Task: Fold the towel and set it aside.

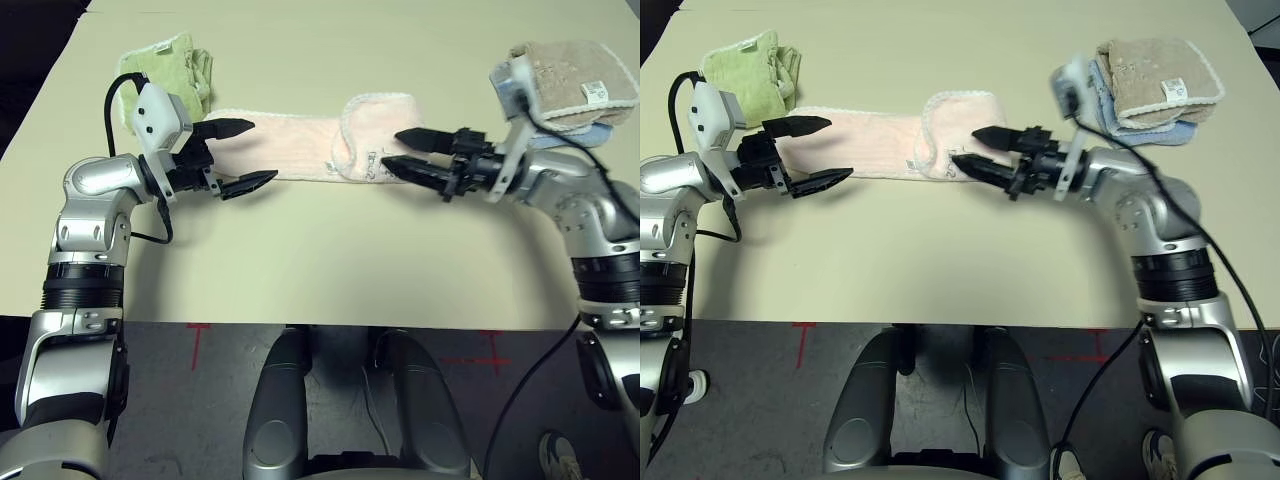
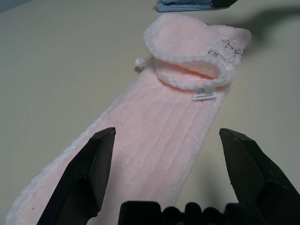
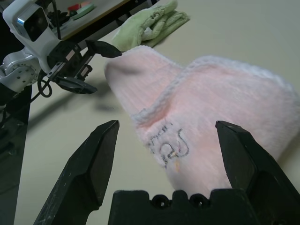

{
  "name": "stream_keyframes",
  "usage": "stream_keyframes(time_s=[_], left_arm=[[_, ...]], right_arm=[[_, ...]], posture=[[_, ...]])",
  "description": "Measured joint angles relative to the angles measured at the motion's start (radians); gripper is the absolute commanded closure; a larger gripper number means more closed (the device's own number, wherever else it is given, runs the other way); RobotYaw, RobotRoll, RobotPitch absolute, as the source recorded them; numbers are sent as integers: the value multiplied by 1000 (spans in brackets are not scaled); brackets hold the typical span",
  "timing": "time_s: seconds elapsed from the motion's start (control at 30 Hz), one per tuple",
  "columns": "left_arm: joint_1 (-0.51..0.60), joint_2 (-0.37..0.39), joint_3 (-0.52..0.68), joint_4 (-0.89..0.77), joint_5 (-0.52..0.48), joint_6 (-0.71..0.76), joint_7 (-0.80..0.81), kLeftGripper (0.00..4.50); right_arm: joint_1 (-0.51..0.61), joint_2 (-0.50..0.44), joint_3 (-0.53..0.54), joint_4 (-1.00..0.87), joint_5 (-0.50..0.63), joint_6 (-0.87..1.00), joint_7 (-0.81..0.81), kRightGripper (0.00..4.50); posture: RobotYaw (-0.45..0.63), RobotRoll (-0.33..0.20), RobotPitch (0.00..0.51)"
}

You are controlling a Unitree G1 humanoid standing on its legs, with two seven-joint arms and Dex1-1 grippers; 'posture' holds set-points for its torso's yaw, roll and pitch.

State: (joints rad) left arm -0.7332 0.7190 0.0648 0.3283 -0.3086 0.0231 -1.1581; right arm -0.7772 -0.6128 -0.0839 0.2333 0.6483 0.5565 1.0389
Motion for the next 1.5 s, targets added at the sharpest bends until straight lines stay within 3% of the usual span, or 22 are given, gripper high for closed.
stream_keyframes(time_s=[0.27,0.43,0.6,0.73,0.93,1.07,1.3,1.5], left_arm=[[22,-6,9,3,3,13,52,0],[49,9,18,0,47,19,140,0],[69,17,80,-52,39,129,247,0],[92,73,108,-91,16,254,254,0],[91,202,110,-162,-88,550,138,0],[66,239,108,-160,-156,758,98,0],[54,259,99,-161,-239,989,65,0],[-25,183,104,-117,-278,1109,145,0]], right_arm=[[-46,15,8,364,-172,-514,315,43],[-125,26,28,564,-244,-708,440,43],[-159,25,28,683,-280,-842,548,43],[-168,24,34,724,-295,-901,562,43],[-189,32,35,739,-298,-921,564,43],[-188,40,36,735,-299,-922,565,43],[-177,39,33,731,-320,-923,558,43],[-172,40,30,709,-321,-919,548,43]], posture=[[28,0,299],[74,0,299],[108,0,305],[119,0,308],[120,0,306],[97,0,302],[91,0,304],[83,0,307]])
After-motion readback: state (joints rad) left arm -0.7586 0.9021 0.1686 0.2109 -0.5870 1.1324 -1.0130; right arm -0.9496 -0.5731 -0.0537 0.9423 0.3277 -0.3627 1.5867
